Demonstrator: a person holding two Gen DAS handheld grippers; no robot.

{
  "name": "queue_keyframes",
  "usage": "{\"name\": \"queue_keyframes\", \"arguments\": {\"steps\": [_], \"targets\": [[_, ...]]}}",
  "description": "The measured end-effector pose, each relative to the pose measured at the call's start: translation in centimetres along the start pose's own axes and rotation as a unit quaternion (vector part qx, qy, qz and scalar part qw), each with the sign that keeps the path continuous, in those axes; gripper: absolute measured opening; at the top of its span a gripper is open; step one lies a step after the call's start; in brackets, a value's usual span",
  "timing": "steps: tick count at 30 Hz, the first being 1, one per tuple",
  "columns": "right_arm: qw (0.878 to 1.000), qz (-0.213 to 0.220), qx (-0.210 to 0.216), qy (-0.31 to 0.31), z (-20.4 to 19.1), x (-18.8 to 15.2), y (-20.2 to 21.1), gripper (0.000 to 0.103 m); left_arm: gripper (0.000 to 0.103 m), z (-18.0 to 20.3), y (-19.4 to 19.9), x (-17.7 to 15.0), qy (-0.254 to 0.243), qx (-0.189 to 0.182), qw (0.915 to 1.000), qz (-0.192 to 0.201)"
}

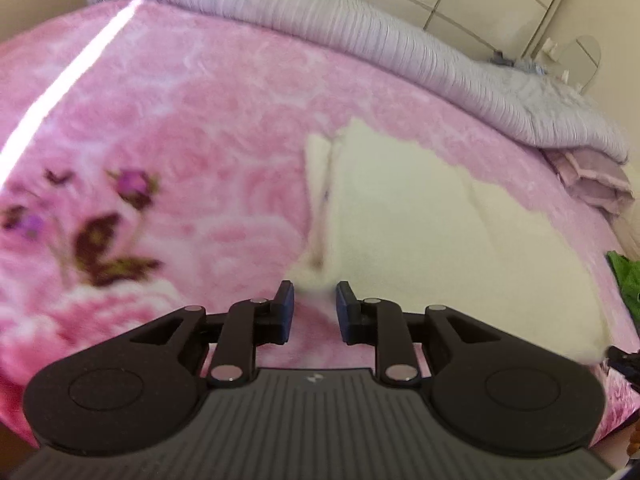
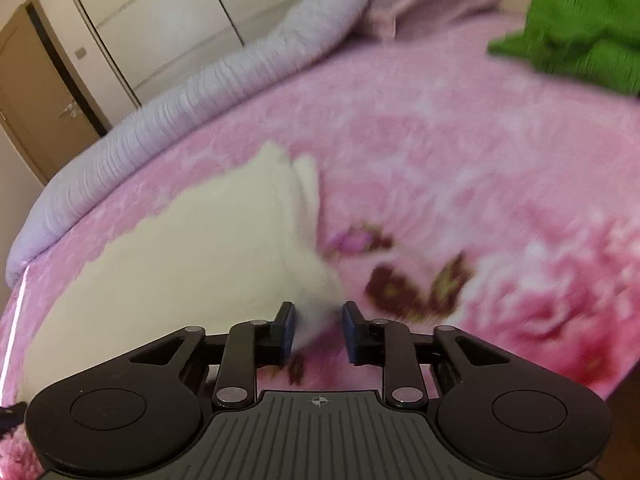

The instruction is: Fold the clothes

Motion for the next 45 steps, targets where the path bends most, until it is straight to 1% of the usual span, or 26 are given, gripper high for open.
{"name": "queue_keyframes", "arguments": {"steps": [2, 5, 7, 8, 9, 10, 11, 14, 16, 18, 19, 20, 21, 22, 24, 25, 27, 30, 31, 32, 33, 34, 35, 39, 42, 45], "targets": [[0.998, 0.041, -0.005, 0.038, -1.1, 0.4, 1.2, 0.028, 0.017, 0.3, 1.2, 0.5, -0.017, 0.009, 0.9995, 0.024], [0.993, 0.07, 0.001, 0.1, -3.6, 0.3, 0.9, 0.029, 0.017, 1.9, 0.9, 1.1, -0.055, -0.016, 0.9975, 0.041], [0.988, 0.069, 0.008, 0.134, -5.1, -0.2, -0.5, 0.028, 0.02, 2.9, -0.4, 1.1, -0.074, -0.047, 0.9954, 0.039], [0.987, 0.065, 0.01, 0.146, -5.5, -0.5, -1.4, 0.028, 0.02, 3.0, -1.5, 1.0, -0.08, -0.052, 0.9949, 0.034], [0.986, 0.062, 0.005, 0.157, -5.6, -0.9, -2.3, 0.028, 0.019, 2.8, -2.9, 0.8, -0.081, -0.042, 0.9955, 0.026], [0.985, 0.058, -0.006, 0.165, -5.4, -1.4, -3.1, 0.028, 0.01, 2.6, -4.3, 0.6, -0.082, -0.032, 0.996, 0.018], [0.983, 0.055, -0.016, 0.173, -5.1, -1.8, -3.8, 0.027, 0.008, 2.2, -5.2, 0.4, -0.078, -0.029, 0.9964, 0.019], [0.982, 0.043, -0.048, 0.18, -4.2, -2.5, -4.3, 0.026, 0.006, 1.0, -4.6, 0.7, -0.04, -0.039, 0.9983, 0.017], [0.989, 0.031, -0.045, 0.134, -3.0, -2.1, -2.9, 0.026, 0.003, 0.7, -3.7, 0.6, -0.037, -0.021, 0.999, 0.017], [0.997, 0.025, -0.039, 0.058, -1.1, -1.5, -1.1, 0.03, 0.006, 0.0, -1.9, -0.1, 0.002, -0.018, 0.9996, 0.022], [0.999, 0.024, -0.021, 0.008, 0.1, -1.3, 0.1, 0.032, 0.028, -0.4, -1.0, -0.5, 0.028, -0.019, 0.9991, 0.024], [0.999, 0.022, 0.011, -0.045, 1.3, -1.4, 1.1, 0.045, 0.043, -0.9, -0.1, -1.0, 0.063, -0.031, 0.9972, 0.026], [0.994, 0.014, 0.049, -0.099, 2.4, -1.6, 1.8, 0.064, 0.046, -1.5, 0.5, -1.8, 0.111, -0.062, 0.9916, 0.026], [0.985, 0.0, 0.084, -0.152, 3.4, -2.1, 2.0, 0.072, 0.05, -2.2, 0.5, -2.5, 0.155, -0.095, 0.9831, 0.02], [0.966, -0.028, 0.128, -0.225, 4.7, -2.9, 1.4, 0.074, 0.051, -3.3, -0.3, -3.8, 0.228, -0.141, 0.9635, -0.004], [0.959, -0.038, 0.136, -0.246, 5.1, -3.2, 0.8, 0.074, 0.05, -3.7, -0.8, -4.3, 0.256, -0.152, 0.9546, -0.01], [0.955, -0.04, 0.132, -0.264, 5.3, -3.2, -0.3, 0.074, 0.049, -4.3, -1.8, -4.5, 0.286, -0.148, 0.9466, -0.003], [0.958, -0.025, 0.125, -0.257, 4.7, -2.3, -2.0, 0.073, 0.049, -4.1, -3.0, -3.3, 0.287, -0.139, 0.9478, 0.014], [0.96, -0.021, 0.122, -0.251, 4.4, -1.8, -2.6, 0.073, 0.047, -4.0, -3.4, -2.9, 0.285, -0.133, 0.9492, 0.016], [0.963, -0.014, 0.116, -0.244, 4.1, -1.5, -3.1, 0.073, 0.04, -3.9, -3.7, -2.6, 0.28, -0.127, 0.9513, 0.016], [0.966, -0.005, 0.107, -0.237, 3.7, -1.3, -3.5, 0.067, 0.037, -3.7, -4.0, -2.3, 0.274, -0.121, 0.9539, 0.016], [0.97, 0.001, 0.09, -0.226, 3.4, -1.0, -3.9, 0.056, 0.027, -3.6, -4.1, -2.2, 0.265, -0.116, 0.9572, 0.017], [0.974, 0.001, 0.069, -0.217, 3.1, -0.8, -4.4, 0.03, 0.022, -3.4, -4.3, -2.1, 0.255, -0.111, 0.9603, 0.018], [0.974, -0.003, 0.073, -0.216, 3.2, -0.6, -4.5, 0.017, 0.013, -3.1, -3.8, -2.3, 0.23, -0.103, 0.9674, 0.027], [0.976, -0.001, 0.078, -0.205, 3.4, -0.3, -3.3, 0.015, 0.01, -2.3, -2.5, -2.4, 0.199, -0.097, 0.9744, 0.037], [0.98, 0.003, 0.079, -0.183, 3.2, 0.2, -1.6, 0.014, 0.009, -1.2, 0.3, -2.5, 0.162, -0.107, 0.9802, 0.038]]}}
Point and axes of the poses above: each gripper's, at about its wrist camera, not at the fingertips, and y roughly against the way its jaws point, z to its right, x to its top, the point moved 2 cm from there along -y, roughly the way its jaws point, and after that the axes turned 3 degrees about -z, right-handed, at the moved point
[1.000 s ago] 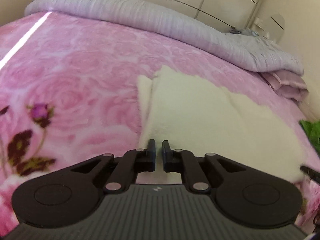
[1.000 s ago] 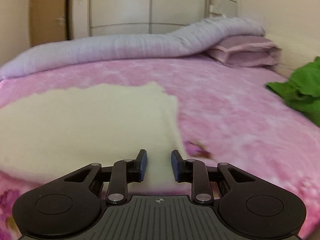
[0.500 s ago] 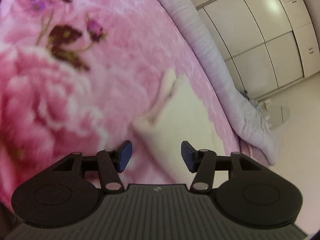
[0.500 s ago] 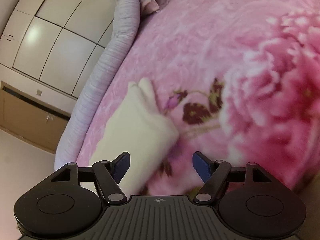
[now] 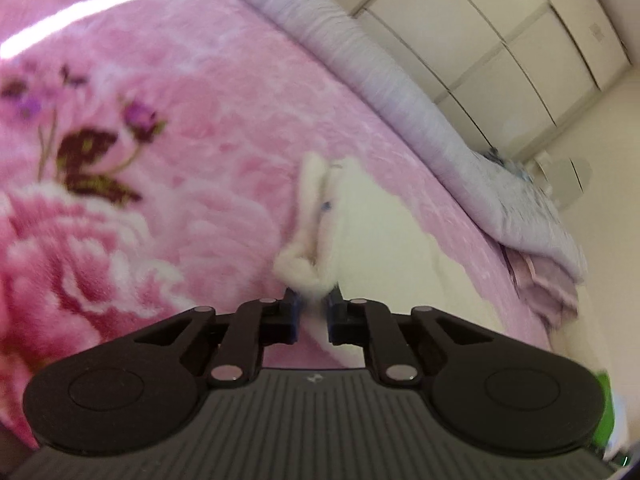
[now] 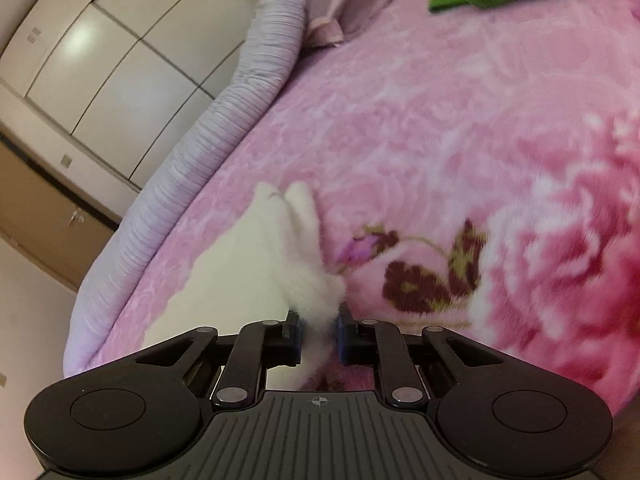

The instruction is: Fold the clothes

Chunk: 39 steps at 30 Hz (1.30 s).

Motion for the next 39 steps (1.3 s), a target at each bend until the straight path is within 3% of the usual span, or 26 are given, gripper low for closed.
{"name": "queue_keyframes", "arguments": {"steps": [4, 8, 10, 12, 14, 16, 18, 20, 22, 26, 29, 32, 35, 37, 39], "targets": [[1.0, -0.018, 0.004, -0.01, 0.9, 0.4, 2.7, 0.014, 0.01, 0.6, 3.2, -1.4, -0.022, -0.011, 0.9994, -0.026], [0.998, -0.061, -0.016, -0.018, 3.0, -0.6, 3.9, 0.018, 0.016, -1.7, 3.2, -3.5, -0.009, 0.03, 0.9971, -0.069], [0.998, -0.059, -0.02, -0.032, 4.3, -0.9, 4.5, 0.021, 0.018, -1.8, 3.9, -3.2, -0.005, 0.033, 0.9973, -0.065], [0.998, -0.042, -0.032, -0.023, 4.1, -0.5, 5.9, 0.024, 0.018, -0.6, 4.8, -2.5, -0.044, 0.059, 0.9966, -0.038], [0.997, -0.006, -0.063, 0.034, 2.6, 0.0, 7.5, 0.025, 0.015, 1.1, 5.8, -1.6, -0.101, 0.093, 0.9906, -0.002], [0.988, 0.04, -0.078, 0.126, 0.0, -0.3, 8.7, 0.025, 0.015, 2.7, 6.7, -0.8, -0.148, 0.117, 0.9815, 0.031], [0.973, 0.065, -0.071, 0.209, -2.5, -1.2, 8.5, 0.025, 0.015, 4.0, 5.9, -0.6, -0.158, 0.089, 0.983, 0.029], [0.961, 0.062, -0.059, 0.262, -4.2, -2.7, 6.6, 0.025, 0.016, 5.1, 4.1, -1.4, -0.173, 0.061, 0.9829, 0.016], [0.949, 0.056, -0.058, 0.305, -5.6, -4.1, 4.3, 0.025, 0.016, 5.5, 2.1, -2.5, -0.194, 0.065, 0.9789, 0.003], [0.932, 0.053, -0.11, 0.342, -4.4, -6.2, 0.6, 0.025, 0.012, 3.3, -1.2, -4.4, -0.213, 0.084, 0.9734, -0.001], [0.932, 0.059, -0.112, 0.339, -2.8, -6.4, -0.2, 0.024, 0.004, 2.9, -1.0, -4.1, -0.202, 0.099, 0.9745, -0.002], [0.945, 0.03, -0.12, 0.302, -3.4, -5.6, 1.0, 0.024, 0.005, 4.5, 0.1, -3.6, -0.195, 0.108, 0.9747, -0.015], [0.959, 0.016, -0.098, 0.266, -4.4, -5.3, 3.0, 0.025, 0.007, 7.0, 1.0, -4.6, -0.219, 0.096, 0.9707, -0.024], [0.958, 0.012, -0.079, 0.277, -5.7, -6.1, 3.9, 0.025, 0.007, 8.8, 0.9, -6.1, -0.231, 0.085, 0.9683, -0.042], [0.95, 0.008, -0.071, 0.305, -6.9, -7.3, 3.9, 0.025, 0.014, 9.9, -0.3, -7.7, -0.251, 0.093, 0.9616, -0.061]]}}
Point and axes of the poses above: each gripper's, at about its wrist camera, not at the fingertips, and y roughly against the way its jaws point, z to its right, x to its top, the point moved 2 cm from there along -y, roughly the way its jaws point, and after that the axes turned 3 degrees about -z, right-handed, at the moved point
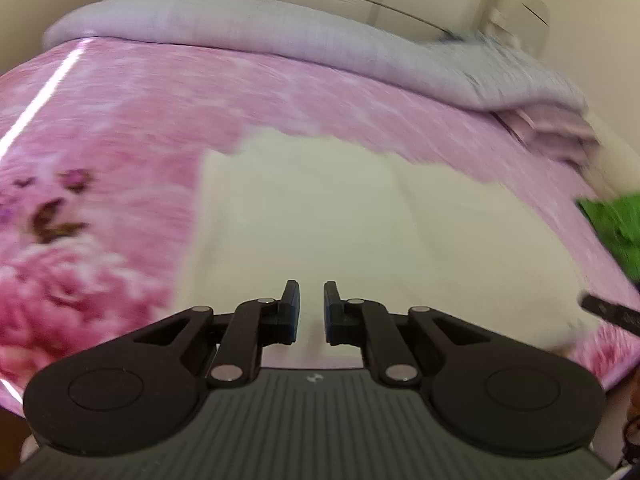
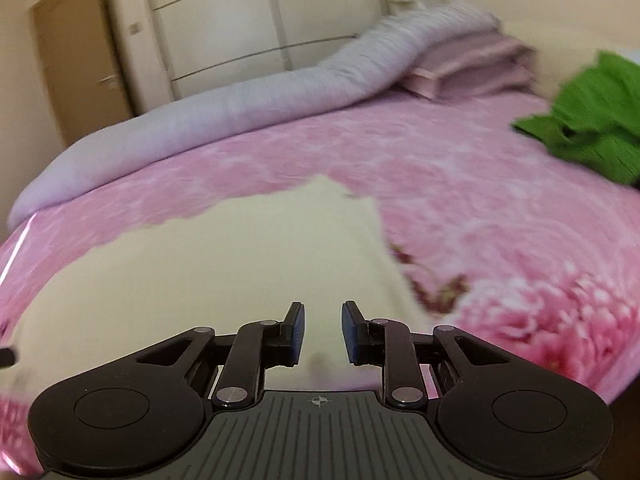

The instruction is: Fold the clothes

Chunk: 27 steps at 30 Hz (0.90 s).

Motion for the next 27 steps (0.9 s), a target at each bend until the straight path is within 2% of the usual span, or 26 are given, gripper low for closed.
{"name": "queue_keyframes", "arguments": {"steps": [2, 4, 9, 16, 21, 24, 27], "targets": [[0.999, -0.018, -0.025, 0.029, -0.8, -0.7, -1.2, 0.025, 0.015, 1.0, -1.8, -0.9, -0.018, 0.025, 0.9993, -0.022], [0.997, -0.059, -0.044, 0.038, -0.4, -1.8, -3.2, 0.025, 0.016, 1.4, -2.6, -1.6, -0.03, 0.041, 0.9985, -0.02], [0.997, -0.054, -0.04, 0.041, -0.3, -2.3, -3.0, 0.025, 0.016, 2.3, -2.4, -1.6, -0.033, 0.06, 0.9972, -0.03], [0.997, -0.054, -0.044, 0.024, -0.4, -2.2, -2.3, 0.025, 0.016, 2.5, -1.7, -1.6, -0.038, 0.065, 0.9966, -0.035], [0.998, -0.049, -0.036, 0.0, 0.2, -2.0, -1.4, 0.025, 0.016, 2.5, -0.6, -1.5, -0.034, 0.039, 0.9982, -0.029], [0.999, -0.031, -0.026, -0.006, 0.2, -1.5, -0.6, 0.025, 0.016, 3.4, 0.1, -1.4, -0.037, -0.009, 0.9992, -0.015], [0.999, -0.026, -0.022, -0.003, 0.0, -1.3, -0.5, 0.025, 0.016, 5.4, -0.2, -1.3, -0.061, -0.052, 0.9968, -0.01]]}}
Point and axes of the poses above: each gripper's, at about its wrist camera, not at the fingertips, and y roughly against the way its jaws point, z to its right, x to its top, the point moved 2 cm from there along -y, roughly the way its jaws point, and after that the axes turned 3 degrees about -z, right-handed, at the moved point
